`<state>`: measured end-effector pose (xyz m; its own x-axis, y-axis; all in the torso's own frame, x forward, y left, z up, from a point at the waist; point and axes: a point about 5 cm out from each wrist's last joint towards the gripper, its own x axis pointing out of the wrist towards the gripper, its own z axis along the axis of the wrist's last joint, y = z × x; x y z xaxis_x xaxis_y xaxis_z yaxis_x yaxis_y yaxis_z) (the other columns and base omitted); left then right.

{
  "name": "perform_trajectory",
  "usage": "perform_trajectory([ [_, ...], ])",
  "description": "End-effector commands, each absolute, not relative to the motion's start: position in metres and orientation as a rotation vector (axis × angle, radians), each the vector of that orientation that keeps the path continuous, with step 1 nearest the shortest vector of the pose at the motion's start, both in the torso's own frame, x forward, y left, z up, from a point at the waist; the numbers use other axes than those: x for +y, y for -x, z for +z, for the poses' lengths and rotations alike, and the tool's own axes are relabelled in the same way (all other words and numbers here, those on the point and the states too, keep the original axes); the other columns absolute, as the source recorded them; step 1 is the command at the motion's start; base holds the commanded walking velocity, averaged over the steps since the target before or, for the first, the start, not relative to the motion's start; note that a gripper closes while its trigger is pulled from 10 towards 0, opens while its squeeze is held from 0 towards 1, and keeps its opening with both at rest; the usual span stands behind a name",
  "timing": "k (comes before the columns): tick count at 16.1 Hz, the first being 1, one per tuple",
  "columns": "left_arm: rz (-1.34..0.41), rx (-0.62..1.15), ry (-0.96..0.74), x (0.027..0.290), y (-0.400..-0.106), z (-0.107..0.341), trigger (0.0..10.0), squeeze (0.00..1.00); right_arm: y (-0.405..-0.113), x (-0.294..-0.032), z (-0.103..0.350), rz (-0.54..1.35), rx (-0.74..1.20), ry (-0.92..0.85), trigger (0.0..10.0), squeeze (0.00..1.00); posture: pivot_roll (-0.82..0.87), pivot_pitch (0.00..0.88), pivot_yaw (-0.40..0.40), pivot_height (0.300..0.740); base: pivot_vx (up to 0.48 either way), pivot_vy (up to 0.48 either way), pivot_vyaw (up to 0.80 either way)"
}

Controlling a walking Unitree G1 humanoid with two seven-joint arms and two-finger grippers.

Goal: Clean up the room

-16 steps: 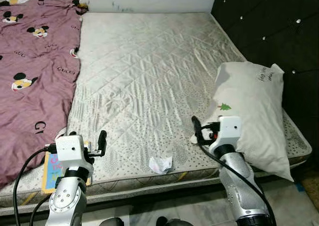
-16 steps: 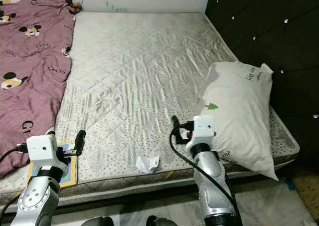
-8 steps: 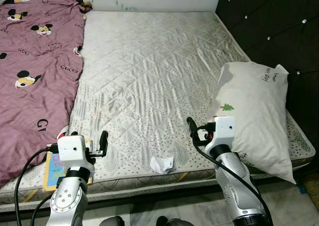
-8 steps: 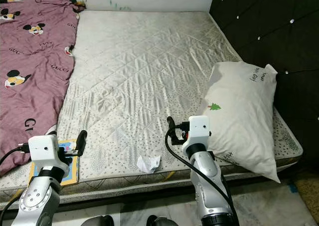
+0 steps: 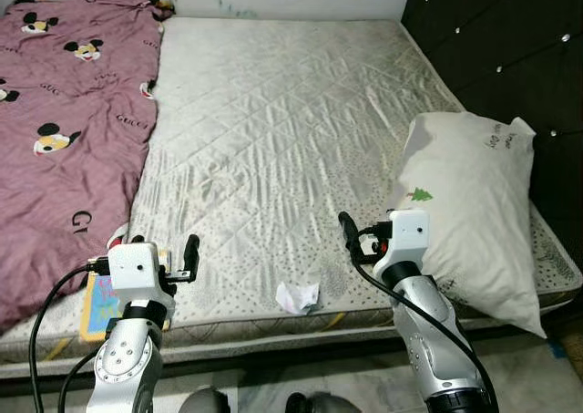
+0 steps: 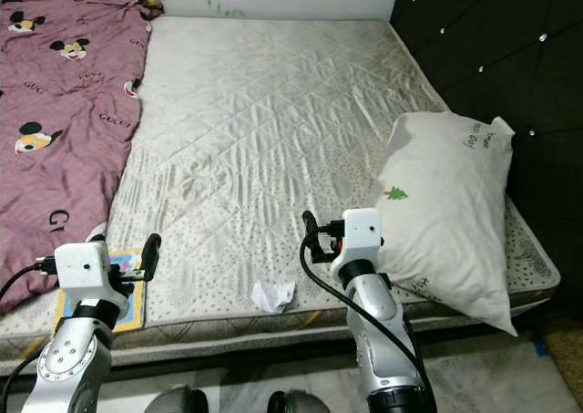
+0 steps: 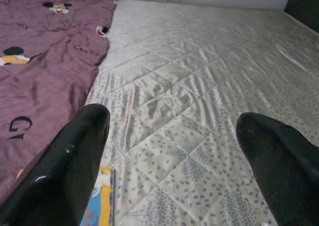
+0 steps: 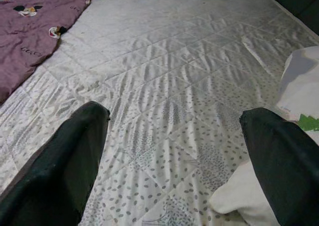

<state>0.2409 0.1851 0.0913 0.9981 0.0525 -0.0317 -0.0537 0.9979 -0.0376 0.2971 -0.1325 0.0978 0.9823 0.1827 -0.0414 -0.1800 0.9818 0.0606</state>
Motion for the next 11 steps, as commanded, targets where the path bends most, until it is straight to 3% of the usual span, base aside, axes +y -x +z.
perform_trajectory([
  [1,0.061,0.050,0.035,0.1845,-0.2395,0.0875,10.0,0.00,-0.2965,-0.1340,0.0922,0.183,0.079,-0.060,10.0,0.00,0.05,0.175,-0.074,0.644,0.000,0.000,0.00],
  [5,0.061,0.049,0.036,0.1836,-0.2404,0.0875,10.0,0.00,-0.2968,-0.1325,0.0925,0.190,0.078,-0.060,10.0,0.00,0.05,0.175,-0.075,0.604,0.000,0.000,0.00],
  [11,0.087,0.041,0.052,0.1841,-0.2414,0.0878,10.0,0.00,-0.2969,-0.1290,0.0884,0.212,0.105,-0.048,10.0,0.00,0.05,0.173,-0.076,0.604,0.000,0.000,0.00],
])
